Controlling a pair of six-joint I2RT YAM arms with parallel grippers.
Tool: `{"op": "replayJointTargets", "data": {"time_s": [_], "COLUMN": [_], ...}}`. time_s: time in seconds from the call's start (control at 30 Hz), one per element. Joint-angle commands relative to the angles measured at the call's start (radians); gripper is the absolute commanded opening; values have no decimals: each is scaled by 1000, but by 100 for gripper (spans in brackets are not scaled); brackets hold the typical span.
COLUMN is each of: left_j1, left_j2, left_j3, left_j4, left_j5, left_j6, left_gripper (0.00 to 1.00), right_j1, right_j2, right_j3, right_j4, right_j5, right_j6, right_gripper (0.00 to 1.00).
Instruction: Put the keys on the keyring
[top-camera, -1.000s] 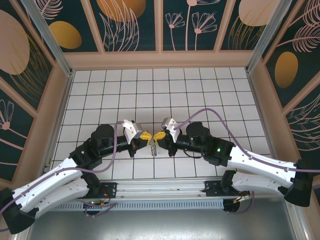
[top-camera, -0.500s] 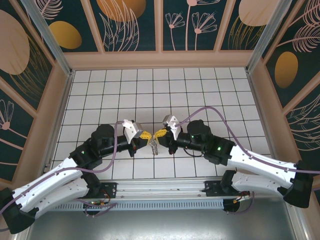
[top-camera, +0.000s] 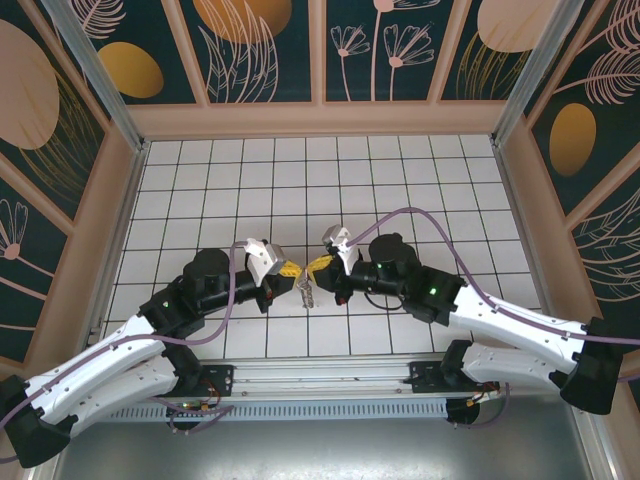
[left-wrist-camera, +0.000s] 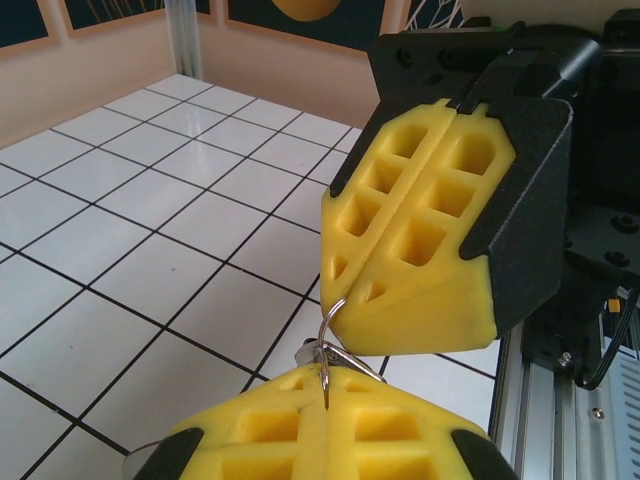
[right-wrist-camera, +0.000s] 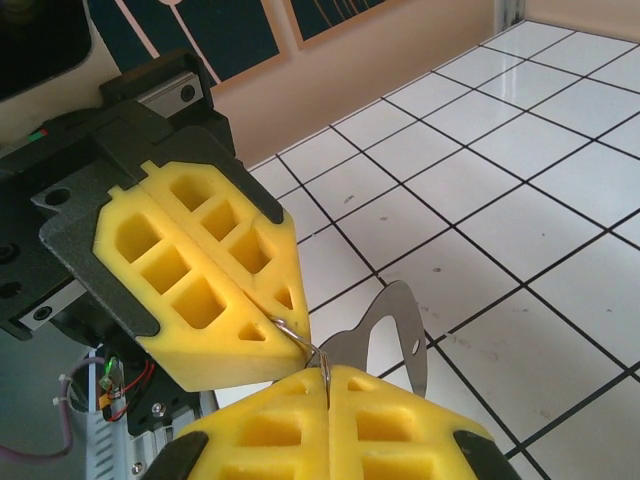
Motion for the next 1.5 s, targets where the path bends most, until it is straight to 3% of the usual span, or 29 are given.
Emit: {"op": "replayJointTargets", "data": {"time_s": [0.0, 0.67, 1.03, 1.3, 1.47], "left_j1": [-7, -6, -7, -7, -7], "left_j2": [-16, -18, -25, -25, -33], "left_j3": [32, 31, 27, 25, 24], "left_j4": [23, 23, 27, 29, 41], "left_j5": [25, 14, 16, 14, 18], "left_j6": [18, 19, 17, 18, 19], "left_gripper": [0, 0, 0, 0, 0], "right_j1": [-26, -68, -85, -87, -75], "right_j2": [7, 29, 24, -21, -123], "right_j3": [32, 38, 34, 25, -34], "right_j4": [-26, -50, -55, -45, -34], "right_j5": [22, -58, -69, -52, -40], "right_j6": [25, 71, 94, 80, 23], "right_gripper": [0, 0, 20, 22, 29]}}
